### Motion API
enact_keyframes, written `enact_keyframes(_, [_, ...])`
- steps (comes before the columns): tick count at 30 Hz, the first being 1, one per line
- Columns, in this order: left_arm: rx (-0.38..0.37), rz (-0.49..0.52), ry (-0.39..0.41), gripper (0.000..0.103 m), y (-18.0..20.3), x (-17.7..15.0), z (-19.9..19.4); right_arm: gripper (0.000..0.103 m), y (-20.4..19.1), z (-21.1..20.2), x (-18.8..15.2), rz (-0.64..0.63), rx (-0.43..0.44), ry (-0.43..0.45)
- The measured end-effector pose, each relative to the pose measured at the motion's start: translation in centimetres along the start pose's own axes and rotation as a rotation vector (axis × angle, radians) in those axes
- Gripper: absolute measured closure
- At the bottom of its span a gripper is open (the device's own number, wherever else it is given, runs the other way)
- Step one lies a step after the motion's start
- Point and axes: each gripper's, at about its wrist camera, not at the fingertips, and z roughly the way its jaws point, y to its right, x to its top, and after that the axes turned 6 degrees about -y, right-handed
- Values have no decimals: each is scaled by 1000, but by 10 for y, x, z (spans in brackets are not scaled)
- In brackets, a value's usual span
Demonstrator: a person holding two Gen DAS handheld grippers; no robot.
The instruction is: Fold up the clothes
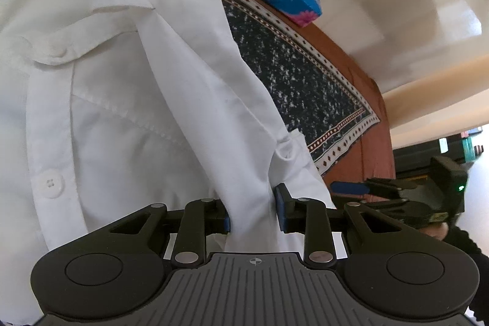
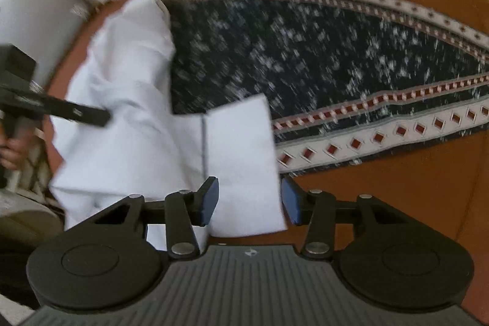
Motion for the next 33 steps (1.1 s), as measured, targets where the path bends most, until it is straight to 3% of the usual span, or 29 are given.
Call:
enact_keyframes(3, [5, -2, -2, 76, 0, 0, 0, 52, -1, 4, -9, -22, -30, -20])
enact_keyframes(5, [7, -4, -4, 76, 1, 1, 1, 57, -6, 5, -12, -28, -1, -30])
enact_keyframes(7, [7, -7, -7, 75, 1, 2, 1, 100, -10, 13, -10, -34, 48, -79])
enact_keyframes(11, [8, -11, -14, 73, 6, 7, -2, 100, -18, -8, -2, -85, 52, -22])
enact_keyframes(13, [-1, -1, -9, 62, 14, 14, -2, 100, -18, -38, 8, -112, 34, 47])
enact_keyframes(17, [-50, 32, 35, 61, 38, 41, 2, 100, -8, -112, 49, -162, -114, 214])
enact_keyframes(22, [-77, 97, 88, 59, 73, 82, 20, 100, 17, -168, 117, -180, -360, 376])
enact_keyframes(25, [-118, 112, 107, 57, 84, 96, 28, 101, 37, -183, 156, -158, -485, 446])
enact_keyframes(27, [-129, 144, 75, 55, 91, 102, 40, 101, 52, -190, 180, -135, -558, 484])
enact_keyframes(33, [-146, 235, -35, 51, 111, 117, 84, 100, 87, -167, 226, -137, -639, 489])
